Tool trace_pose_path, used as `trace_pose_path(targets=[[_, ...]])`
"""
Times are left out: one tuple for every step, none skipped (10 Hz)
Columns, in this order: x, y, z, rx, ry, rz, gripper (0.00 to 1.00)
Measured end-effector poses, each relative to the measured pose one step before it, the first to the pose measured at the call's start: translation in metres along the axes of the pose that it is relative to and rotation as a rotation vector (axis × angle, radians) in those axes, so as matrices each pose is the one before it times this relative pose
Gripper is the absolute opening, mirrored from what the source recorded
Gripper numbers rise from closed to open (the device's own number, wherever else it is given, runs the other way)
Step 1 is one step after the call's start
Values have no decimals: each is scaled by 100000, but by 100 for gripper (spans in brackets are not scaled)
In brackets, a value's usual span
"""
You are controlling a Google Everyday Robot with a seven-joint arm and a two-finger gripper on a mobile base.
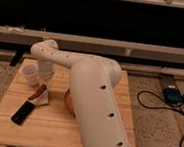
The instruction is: Place the pepper on the white sponge
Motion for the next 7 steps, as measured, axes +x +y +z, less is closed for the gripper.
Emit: trace_pose_path(targets=[[37,47,230,-143,-169,100,35],[-16,3,331,-300,-261,-27,45],[-95,-123,133,-40,-202,-353,53],[-194,-201,189,-89,-389,-699,66],[-80,4,121,-305,-320,-373,75],[-11,136,91,-533,-356,-160,80],[3,91,72,-436,-121,-98,80]])
